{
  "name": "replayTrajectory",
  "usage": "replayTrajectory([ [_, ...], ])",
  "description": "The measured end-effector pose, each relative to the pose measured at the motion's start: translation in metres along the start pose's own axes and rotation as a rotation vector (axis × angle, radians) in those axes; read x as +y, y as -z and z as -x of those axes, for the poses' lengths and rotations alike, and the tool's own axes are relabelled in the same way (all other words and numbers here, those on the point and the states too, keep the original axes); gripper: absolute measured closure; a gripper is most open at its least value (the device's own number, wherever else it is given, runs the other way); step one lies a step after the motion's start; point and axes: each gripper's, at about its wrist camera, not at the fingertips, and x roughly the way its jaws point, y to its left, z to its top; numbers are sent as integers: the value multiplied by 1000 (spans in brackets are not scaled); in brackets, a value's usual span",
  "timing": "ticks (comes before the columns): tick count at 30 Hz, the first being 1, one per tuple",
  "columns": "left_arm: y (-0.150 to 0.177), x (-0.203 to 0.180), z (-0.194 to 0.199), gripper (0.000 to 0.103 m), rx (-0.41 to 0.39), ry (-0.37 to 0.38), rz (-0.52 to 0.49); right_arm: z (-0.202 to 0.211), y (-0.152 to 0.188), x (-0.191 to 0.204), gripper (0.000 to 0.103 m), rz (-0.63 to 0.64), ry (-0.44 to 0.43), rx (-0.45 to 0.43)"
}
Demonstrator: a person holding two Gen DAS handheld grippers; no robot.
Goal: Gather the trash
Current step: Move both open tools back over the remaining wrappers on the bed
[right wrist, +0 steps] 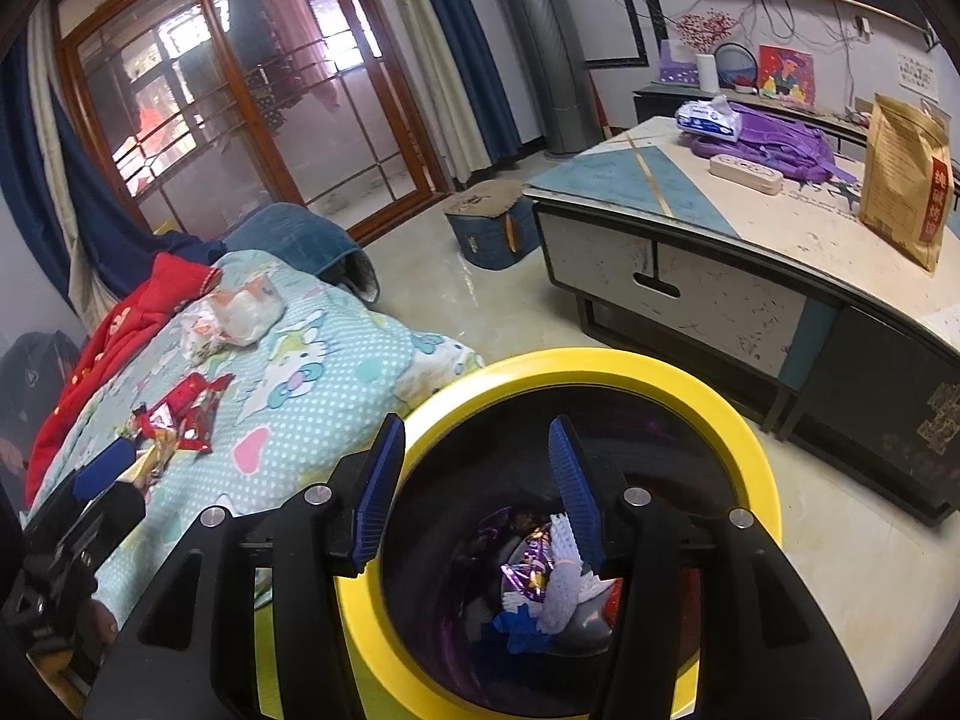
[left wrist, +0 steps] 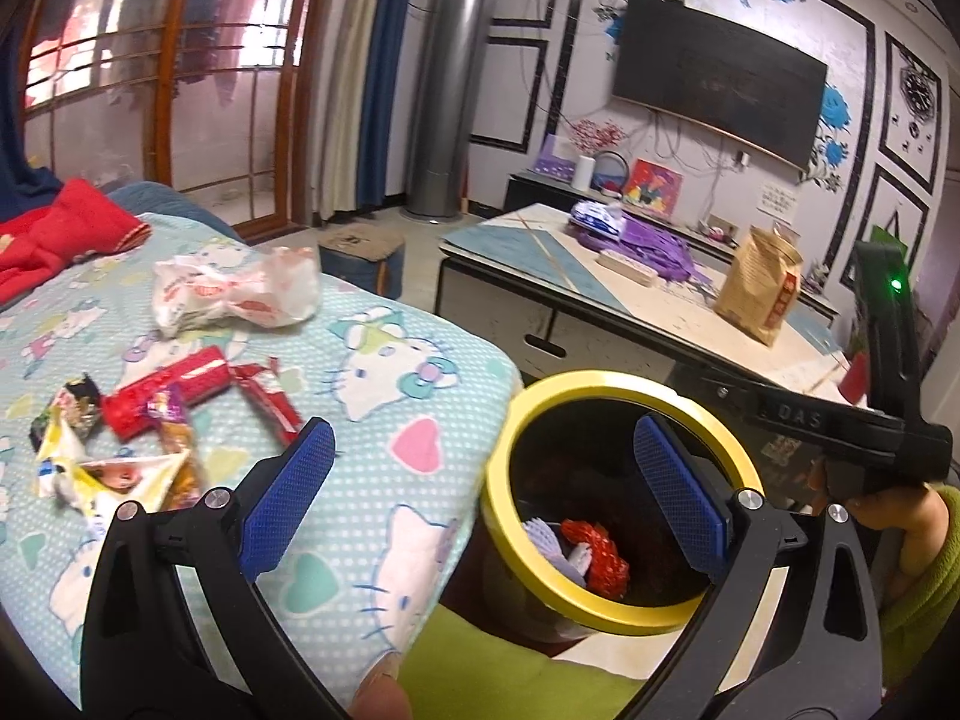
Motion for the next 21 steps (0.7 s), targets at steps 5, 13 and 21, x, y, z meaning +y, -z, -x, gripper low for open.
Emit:
replayTrajectory([
  [5,-4,18,8,11,-25,-46,43,5,1,17,54,39,-23,-20],
  [13,-8,47,21,11,-54,-102,122,5,5,46,53,105,-54,-21],
  [21,-9,73,33,11,-86,-151,199,1,15,74,52,173,-87,5],
])
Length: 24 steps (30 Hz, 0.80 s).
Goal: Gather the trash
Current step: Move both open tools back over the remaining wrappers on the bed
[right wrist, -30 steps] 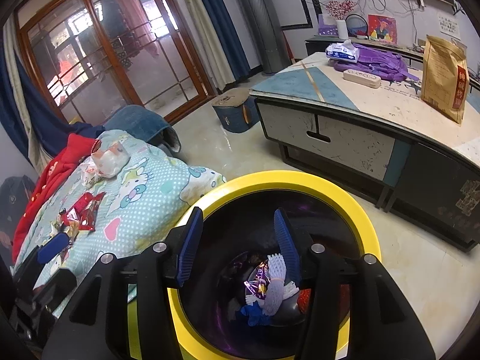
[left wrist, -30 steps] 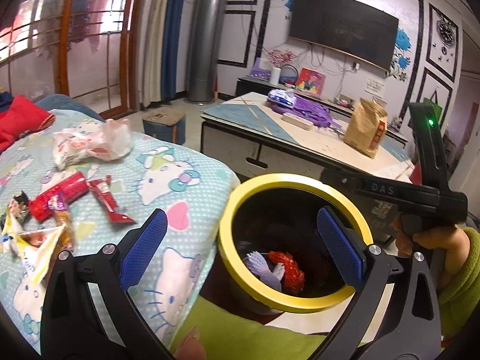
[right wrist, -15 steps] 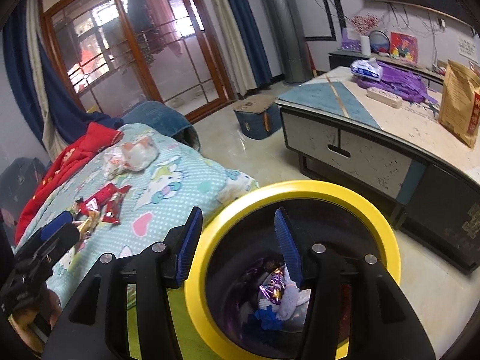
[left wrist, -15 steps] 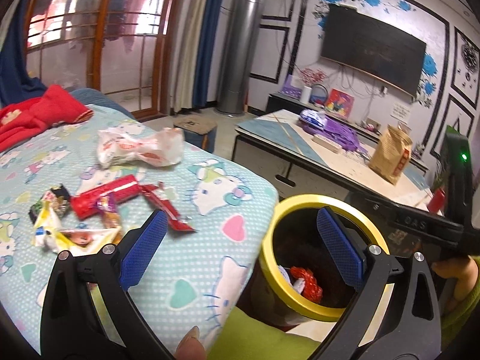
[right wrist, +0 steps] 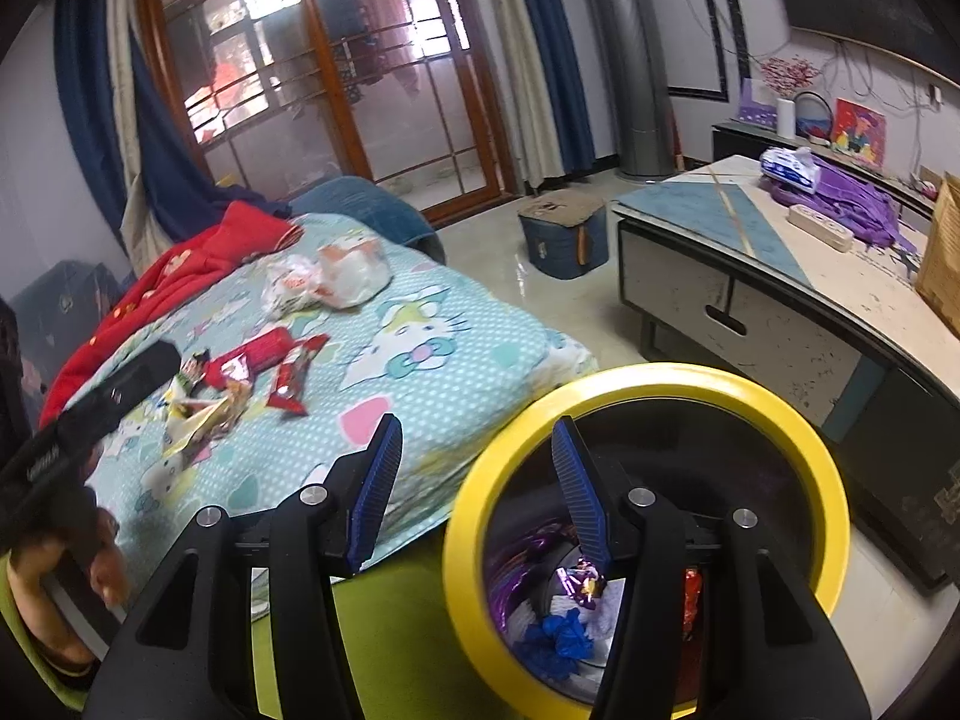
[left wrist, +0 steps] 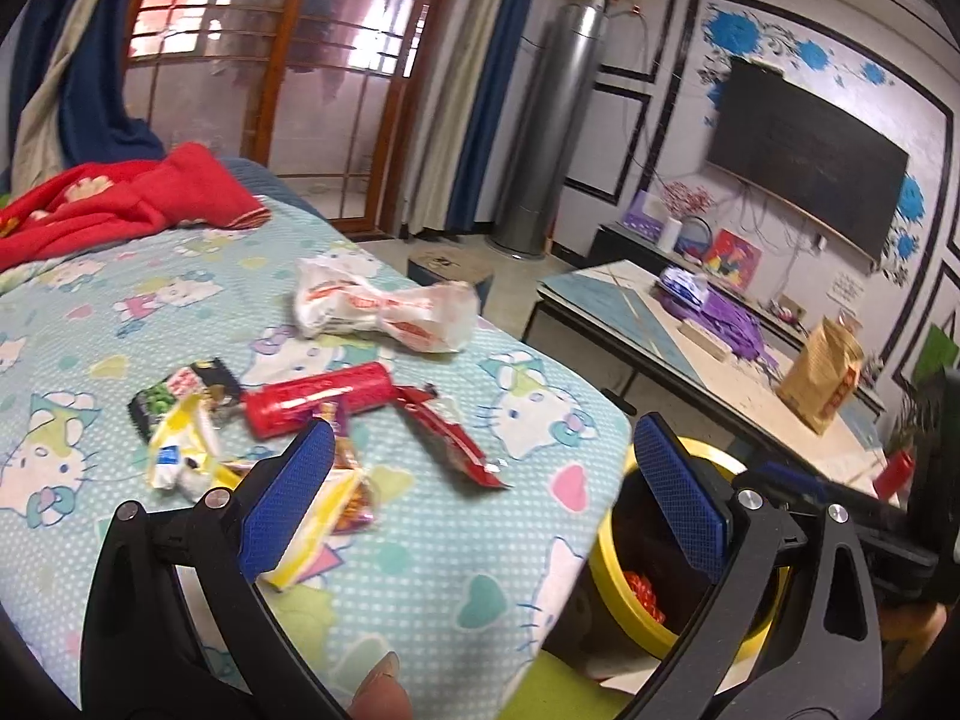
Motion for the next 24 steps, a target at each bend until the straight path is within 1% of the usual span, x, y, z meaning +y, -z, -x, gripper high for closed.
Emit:
replayTrajectory([
  [8,-6,28,8,11,-22,-48,68,-6,2,30,51,72,-45,22],
  [17,-10,56,16,11,-38,-95,134,-11,1,71,48,186,-94,20],
  [24,-11,78,22,11,-46,-140,177,-21,0,95,47,243,-114,35],
])
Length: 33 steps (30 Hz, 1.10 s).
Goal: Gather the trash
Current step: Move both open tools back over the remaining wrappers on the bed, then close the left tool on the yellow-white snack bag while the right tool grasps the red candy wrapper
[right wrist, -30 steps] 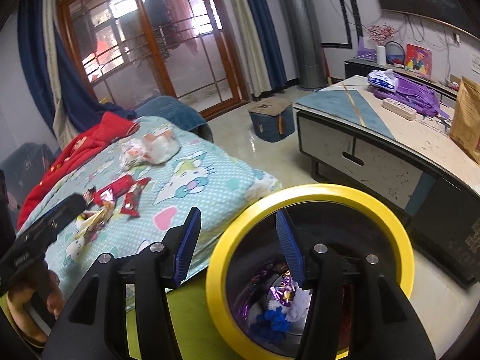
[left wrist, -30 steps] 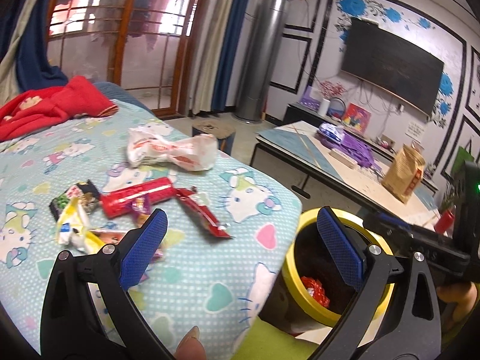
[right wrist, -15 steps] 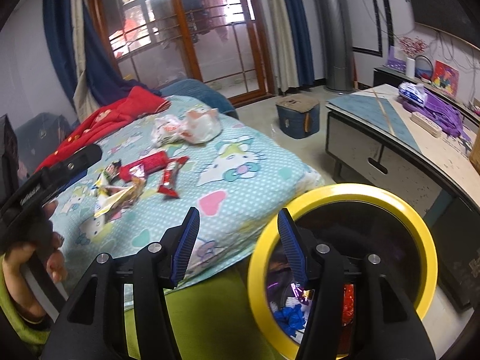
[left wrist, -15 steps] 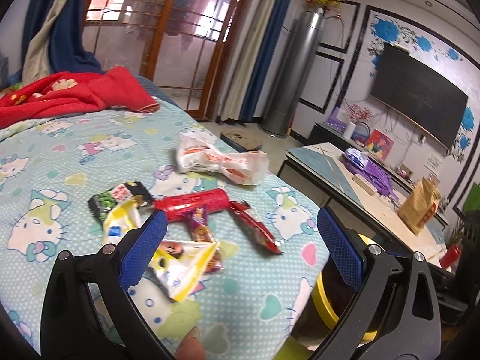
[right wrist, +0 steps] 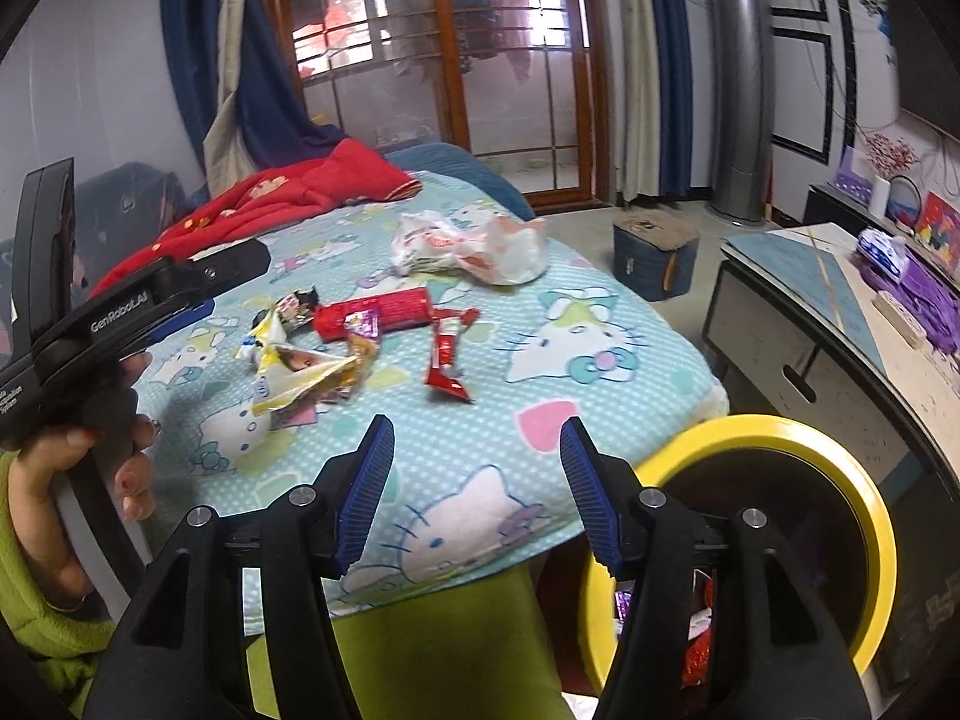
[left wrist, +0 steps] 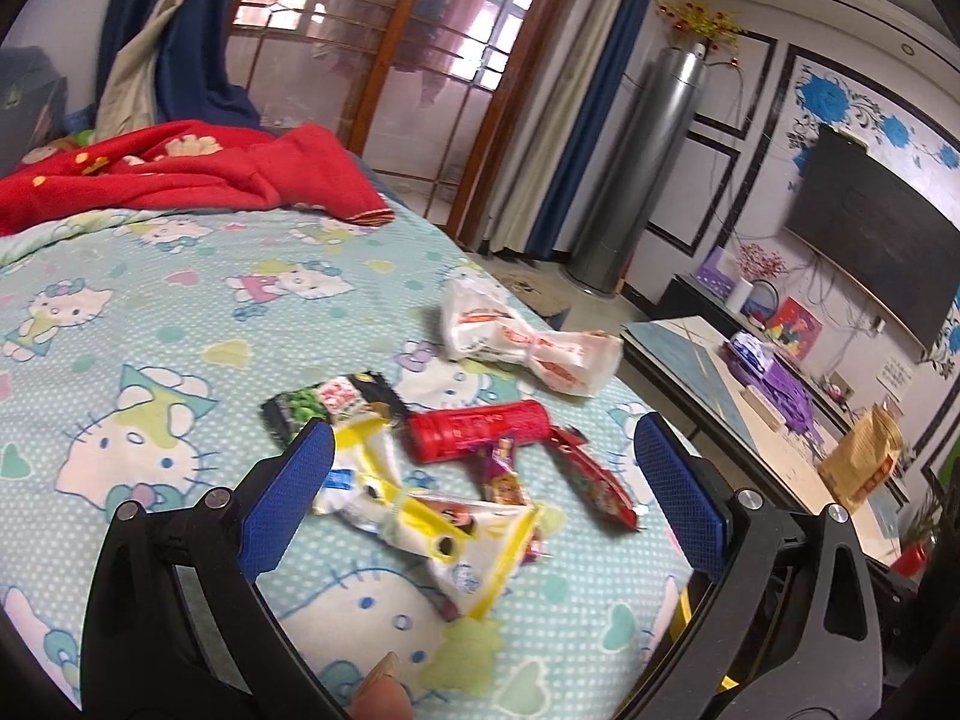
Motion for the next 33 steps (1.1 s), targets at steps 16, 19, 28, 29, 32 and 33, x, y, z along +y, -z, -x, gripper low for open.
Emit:
replayTrajectory([
  [16,6,57,-25,11,147,-99,137,-59,-23,31,47,72,6,53],
  [19,9,60,-32,11,174,-87,156,-74,-28,28,47,70,23,67],
  [28,19,58,-45,12,235,-62,170,-101,-34,15,48,8,31,99],
  [29,20,58,-45,14,236,-63,170,-102,-33,14,50,2,31,101],
  [32,21,57,-45,19,238,-69,165,-106,-30,11,59,-9,27,120],
  [33,21,56,-45,23,238,-71,164,-107,-29,10,63,-13,28,124],
])
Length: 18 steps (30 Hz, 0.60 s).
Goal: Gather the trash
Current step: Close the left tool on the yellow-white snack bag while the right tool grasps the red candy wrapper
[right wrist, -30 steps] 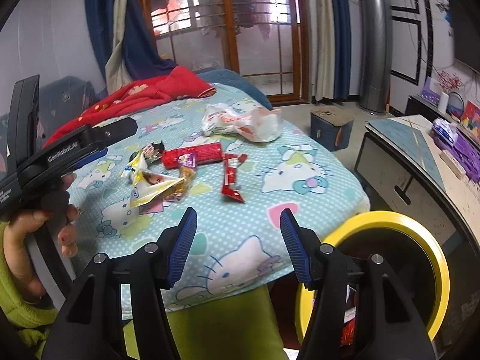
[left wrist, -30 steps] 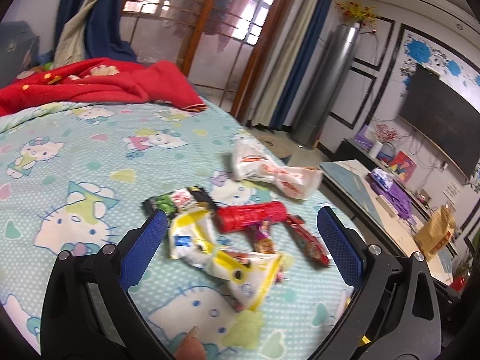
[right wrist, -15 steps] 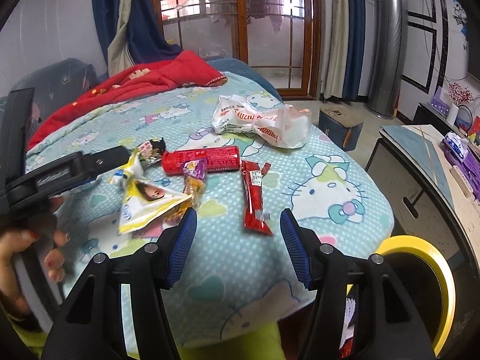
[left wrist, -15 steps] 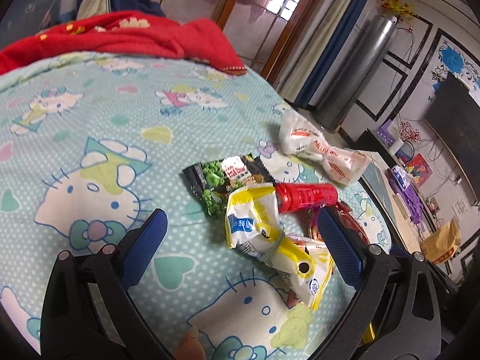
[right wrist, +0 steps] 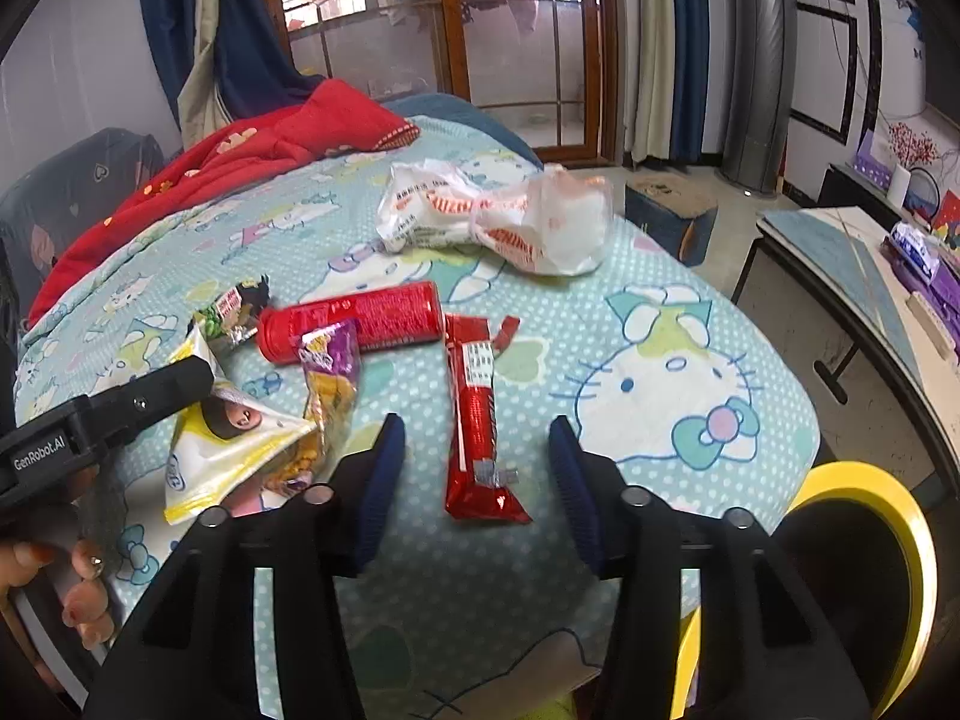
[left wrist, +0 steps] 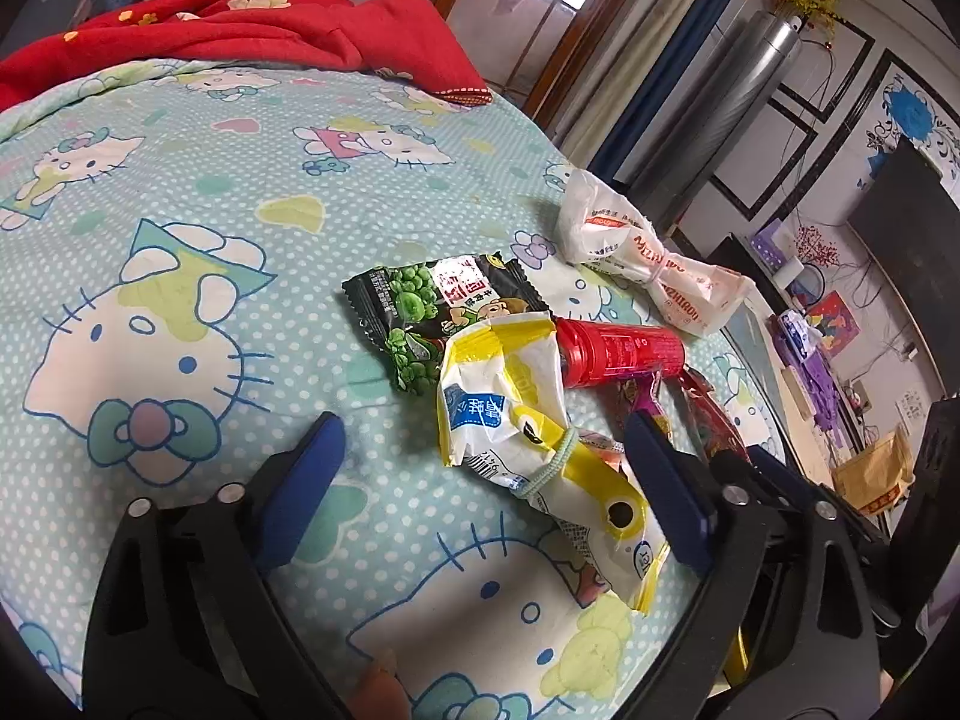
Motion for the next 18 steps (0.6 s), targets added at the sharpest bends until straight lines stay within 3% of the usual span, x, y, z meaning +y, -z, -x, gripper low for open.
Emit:
replayTrajectory([
  [4,0,0,-1,33,2,-1,-2,-4,6,-2,74,-13,6,18],
  [9,1,0,-1,62,11,18,1,0,10,-5,81,-18,18,6],
  [18,3,6,5,70,19,51,36,13,16,-9,88,-12,17,-4],
])
